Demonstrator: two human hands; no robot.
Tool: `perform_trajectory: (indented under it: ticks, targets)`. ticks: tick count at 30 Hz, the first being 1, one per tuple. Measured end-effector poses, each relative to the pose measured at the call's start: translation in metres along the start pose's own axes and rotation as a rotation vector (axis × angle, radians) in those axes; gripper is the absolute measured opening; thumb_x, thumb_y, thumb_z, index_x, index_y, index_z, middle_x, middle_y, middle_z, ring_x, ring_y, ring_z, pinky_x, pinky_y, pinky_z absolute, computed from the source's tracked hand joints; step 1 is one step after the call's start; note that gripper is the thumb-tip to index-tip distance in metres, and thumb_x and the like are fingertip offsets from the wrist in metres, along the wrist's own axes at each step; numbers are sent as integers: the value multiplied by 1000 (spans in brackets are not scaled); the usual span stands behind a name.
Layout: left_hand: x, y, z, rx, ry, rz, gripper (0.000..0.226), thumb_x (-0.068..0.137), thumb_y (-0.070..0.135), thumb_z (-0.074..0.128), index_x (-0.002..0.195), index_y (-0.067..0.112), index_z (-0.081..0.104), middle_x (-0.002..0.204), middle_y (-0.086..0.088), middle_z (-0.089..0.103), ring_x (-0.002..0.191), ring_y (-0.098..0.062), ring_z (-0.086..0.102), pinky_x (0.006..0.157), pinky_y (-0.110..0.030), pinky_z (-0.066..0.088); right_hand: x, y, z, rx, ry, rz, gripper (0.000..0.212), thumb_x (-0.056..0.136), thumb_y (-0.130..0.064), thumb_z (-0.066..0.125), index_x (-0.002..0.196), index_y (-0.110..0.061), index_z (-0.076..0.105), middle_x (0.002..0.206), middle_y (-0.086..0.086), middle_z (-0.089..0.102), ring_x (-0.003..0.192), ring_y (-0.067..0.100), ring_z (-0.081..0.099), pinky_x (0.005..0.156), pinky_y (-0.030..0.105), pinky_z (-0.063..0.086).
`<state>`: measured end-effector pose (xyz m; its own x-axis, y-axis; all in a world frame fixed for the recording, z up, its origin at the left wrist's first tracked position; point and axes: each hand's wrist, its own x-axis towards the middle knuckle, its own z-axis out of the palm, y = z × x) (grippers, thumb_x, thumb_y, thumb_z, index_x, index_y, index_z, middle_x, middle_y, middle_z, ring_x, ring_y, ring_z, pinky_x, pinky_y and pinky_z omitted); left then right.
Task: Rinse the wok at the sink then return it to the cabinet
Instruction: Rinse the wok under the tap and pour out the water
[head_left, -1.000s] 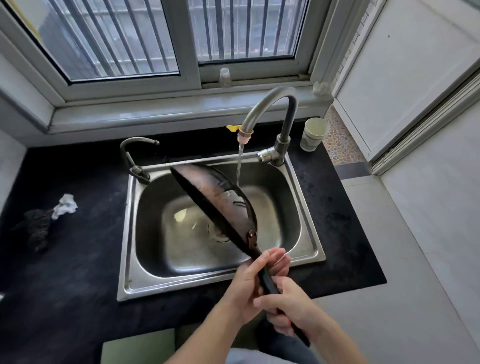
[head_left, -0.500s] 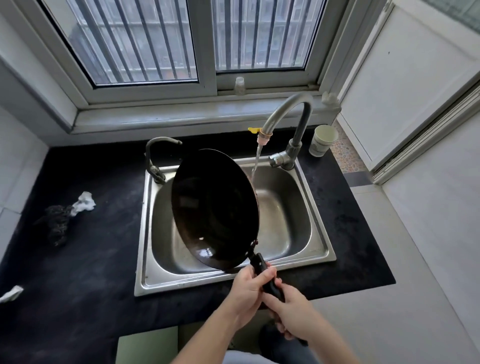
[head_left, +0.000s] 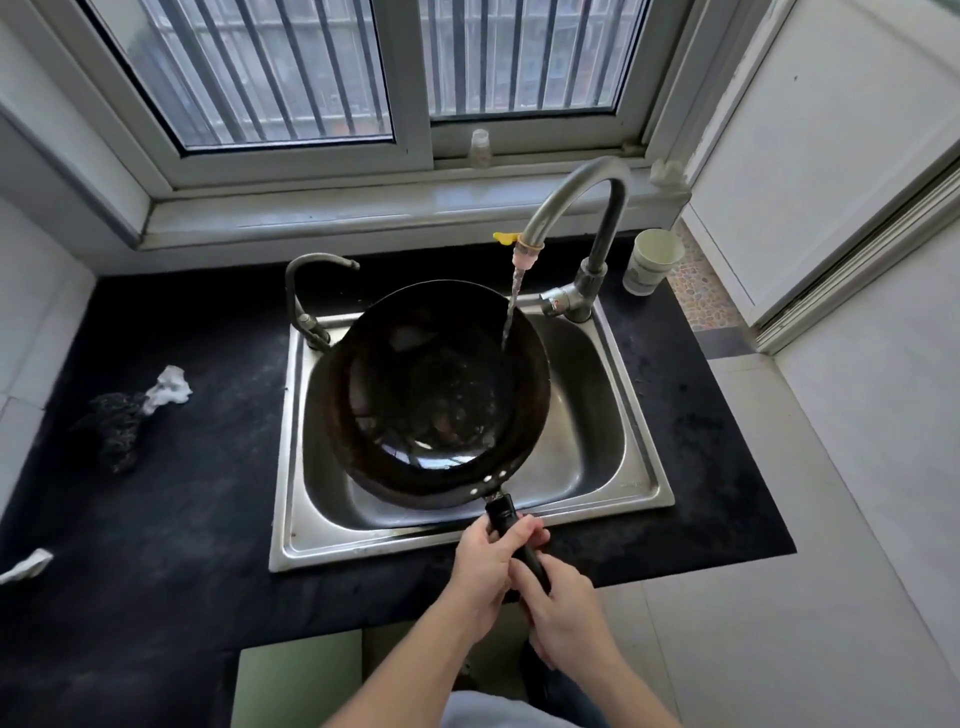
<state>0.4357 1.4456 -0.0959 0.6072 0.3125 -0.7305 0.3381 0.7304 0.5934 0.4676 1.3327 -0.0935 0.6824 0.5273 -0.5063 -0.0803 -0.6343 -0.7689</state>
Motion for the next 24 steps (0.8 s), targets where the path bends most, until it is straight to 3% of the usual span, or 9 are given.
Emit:
perform_trajectory:
  ticks: [4,9,13,16,21,24]
  targets:
    - [1,-3,6,-111,-4,-103,26,90,16,68,113,3,68,112,-12,75,102,-22,72,93,-42,57,6,11,1,180,-50,65,30,100,-36,53,82,-15,65,53,0,60,41,12,53,41,29,41]
    - [3,-10,9,-70,41,-164,26,95,16,61,111,-3,69,111,-15,74,105,-21,71,70,-24,59,11,25,6,280,-42,148,37,101,-35,52,81,-5,60,51,4,54,41,25,48,37,29,38]
    - [8,-19,10,-36,73,-180,27,96,20,61,109,-1,71,107,-12,76,102,-21,72,89,-34,56,16,35,8,296,-52,149,39,100,-39,52,71,-12,58,50,4,54,39,23,48,37,28,37]
    - [13,-20,12,-35,107,-173,26,95,18,62,108,-2,71,107,-14,76,104,-23,72,93,-36,57,19,35,7,307,-58,149,40,101,-41,50,67,-22,59,49,4,53,39,22,48,37,26,36]
    - [17,-19,10,6,123,-156,28,94,17,63,107,-8,70,92,-15,75,85,-21,71,81,-32,58,19,30,7,333,-77,185,51,105,-38,41,63,-15,60,49,5,55,38,18,50,38,25,37]
    - [18,-17,9,23,141,-163,27,93,15,65,105,-8,69,82,-11,71,72,-17,69,64,-26,57,24,31,-5,154,-130,181,53,102,-47,42,66,-15,65,55,2,63,50,17,60,52,39,52]
